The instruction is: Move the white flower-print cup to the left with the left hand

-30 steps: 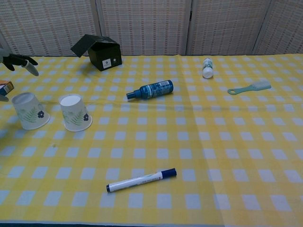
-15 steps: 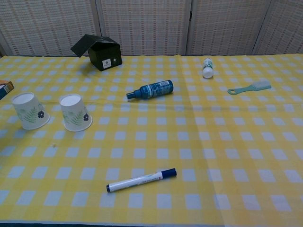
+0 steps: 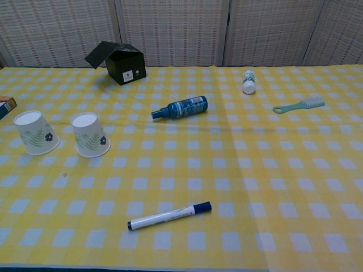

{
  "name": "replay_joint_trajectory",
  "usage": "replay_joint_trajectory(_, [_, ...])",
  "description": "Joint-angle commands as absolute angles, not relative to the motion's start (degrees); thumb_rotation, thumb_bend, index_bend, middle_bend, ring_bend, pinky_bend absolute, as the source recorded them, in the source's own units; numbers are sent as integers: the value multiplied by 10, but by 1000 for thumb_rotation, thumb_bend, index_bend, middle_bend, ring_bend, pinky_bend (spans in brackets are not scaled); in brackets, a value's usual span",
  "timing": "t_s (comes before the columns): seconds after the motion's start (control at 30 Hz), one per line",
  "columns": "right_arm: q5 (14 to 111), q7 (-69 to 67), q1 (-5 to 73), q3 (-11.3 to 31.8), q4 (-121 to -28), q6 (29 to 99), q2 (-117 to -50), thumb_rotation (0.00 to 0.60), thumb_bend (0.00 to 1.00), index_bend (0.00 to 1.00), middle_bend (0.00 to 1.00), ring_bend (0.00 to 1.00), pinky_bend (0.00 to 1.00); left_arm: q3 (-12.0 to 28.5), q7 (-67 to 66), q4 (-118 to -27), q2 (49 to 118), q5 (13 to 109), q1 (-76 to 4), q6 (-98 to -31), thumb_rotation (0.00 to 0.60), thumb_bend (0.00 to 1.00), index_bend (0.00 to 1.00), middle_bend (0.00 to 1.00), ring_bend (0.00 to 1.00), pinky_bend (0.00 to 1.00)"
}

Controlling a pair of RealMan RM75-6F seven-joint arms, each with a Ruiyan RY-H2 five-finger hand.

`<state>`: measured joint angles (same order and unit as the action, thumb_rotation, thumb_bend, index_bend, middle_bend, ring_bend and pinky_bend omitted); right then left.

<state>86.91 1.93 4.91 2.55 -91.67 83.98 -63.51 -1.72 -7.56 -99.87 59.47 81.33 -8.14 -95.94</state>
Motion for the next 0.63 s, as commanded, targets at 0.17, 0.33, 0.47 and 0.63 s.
replay_joint_trajectory(0.17, [849,45,48,37,-923,843,-645,600,233,0,0,0,0,7,10,-883,655,797,-60,-943,600,298,58,0,0,180])
replay_joint_trajectory(0.33, [853,50,44,36,-925,852,-647,600,233,0,0,0,0,21,47,-860,654,790,-60,-925,600,299,68,0,0,180])
replay_joint_trajectory(0.47, [865,51,39,30,-926,860,-647,600,233,0,0,0,0,23,42,-854,659,799,-61,-917,600,299,69,0,0,180])
replay_joint_trajectory(0.63, [870,50,36,29,-925,866,-648,600,233,0,0,0,0,24,27,-861,662,805,-61,-908,600,299,69,0,0,180])
